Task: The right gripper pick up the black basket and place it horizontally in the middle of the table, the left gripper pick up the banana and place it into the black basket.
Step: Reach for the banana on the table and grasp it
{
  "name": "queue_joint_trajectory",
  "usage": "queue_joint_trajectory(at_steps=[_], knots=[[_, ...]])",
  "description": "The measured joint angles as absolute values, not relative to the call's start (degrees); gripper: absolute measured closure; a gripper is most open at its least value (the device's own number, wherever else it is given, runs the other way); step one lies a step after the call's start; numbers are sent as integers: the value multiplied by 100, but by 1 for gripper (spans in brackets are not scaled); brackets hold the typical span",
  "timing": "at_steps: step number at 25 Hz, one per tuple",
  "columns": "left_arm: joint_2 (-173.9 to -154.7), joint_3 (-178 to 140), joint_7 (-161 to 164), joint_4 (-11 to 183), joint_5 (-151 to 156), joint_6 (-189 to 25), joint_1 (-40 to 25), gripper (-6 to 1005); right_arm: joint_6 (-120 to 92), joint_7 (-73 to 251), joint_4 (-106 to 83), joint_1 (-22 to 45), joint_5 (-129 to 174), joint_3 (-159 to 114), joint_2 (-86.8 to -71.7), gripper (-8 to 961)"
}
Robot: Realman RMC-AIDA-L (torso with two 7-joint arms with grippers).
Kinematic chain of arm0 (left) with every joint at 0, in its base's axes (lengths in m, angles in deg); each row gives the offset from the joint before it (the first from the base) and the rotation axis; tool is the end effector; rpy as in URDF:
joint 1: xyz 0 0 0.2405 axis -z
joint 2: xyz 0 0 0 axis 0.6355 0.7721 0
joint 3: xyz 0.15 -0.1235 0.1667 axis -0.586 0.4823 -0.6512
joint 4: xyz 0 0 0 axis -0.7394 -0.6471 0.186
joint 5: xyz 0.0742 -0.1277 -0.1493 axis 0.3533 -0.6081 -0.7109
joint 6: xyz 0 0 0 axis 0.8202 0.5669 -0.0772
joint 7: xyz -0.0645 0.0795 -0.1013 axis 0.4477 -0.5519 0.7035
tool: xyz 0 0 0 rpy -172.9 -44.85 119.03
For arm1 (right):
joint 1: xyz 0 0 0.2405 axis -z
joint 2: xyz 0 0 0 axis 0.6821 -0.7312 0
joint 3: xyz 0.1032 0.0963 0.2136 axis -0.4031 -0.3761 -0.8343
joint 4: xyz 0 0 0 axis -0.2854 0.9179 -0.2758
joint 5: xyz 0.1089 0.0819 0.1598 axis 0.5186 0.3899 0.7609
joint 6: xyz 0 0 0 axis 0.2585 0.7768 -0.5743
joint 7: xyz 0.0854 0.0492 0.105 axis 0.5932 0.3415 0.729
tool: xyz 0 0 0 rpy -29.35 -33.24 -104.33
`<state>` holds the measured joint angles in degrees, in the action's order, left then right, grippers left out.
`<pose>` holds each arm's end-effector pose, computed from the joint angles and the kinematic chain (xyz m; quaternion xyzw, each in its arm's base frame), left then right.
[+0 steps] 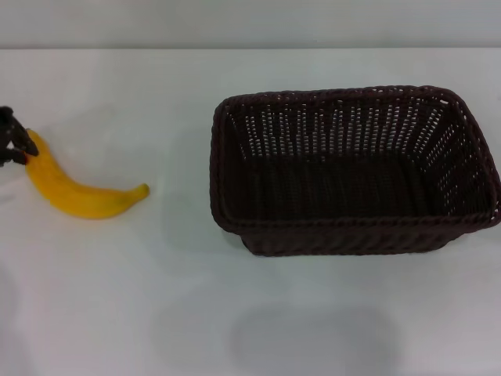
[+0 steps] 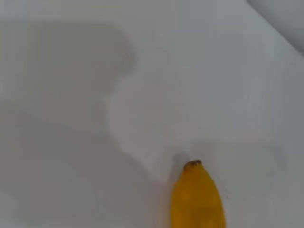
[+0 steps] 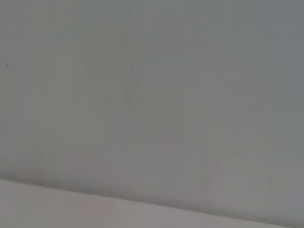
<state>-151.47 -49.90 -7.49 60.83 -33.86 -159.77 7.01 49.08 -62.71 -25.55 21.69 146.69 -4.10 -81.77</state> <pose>-0.3247 0.4156 0.1008 -0.5612 -0.7814 -0.0341 0.2707 0.4113 0.3266 0.0765 -0.7074 0.2719 0.1719 0.6294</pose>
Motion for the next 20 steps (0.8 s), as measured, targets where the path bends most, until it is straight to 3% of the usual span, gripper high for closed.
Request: queue_joint_trajectory(at_steps=[4, 10, 15, 20], knots=[[-15106, -4991, -817, 5979, -3537, -16151, 701, 739, 4902, -6272, -2555, 2169, 14669, -410, -8177, 249], [-15054, -4984, -735, 5814, -3641, -16574, 715, 932, 4904, -6271, -2562, 2178, 14669, -410, -8177, 249], [-15045, -5018, -589, 5794, -3652, -16837, 757, 909, 4923, -6271, -2584, 2205, 14669, -410, -8177, 249], [-15057, -5031, -581, 5883, -3584, -16606, 825, 772, 4924, -6351, -2561, 2197, 14669, -410, -8177, 249]])
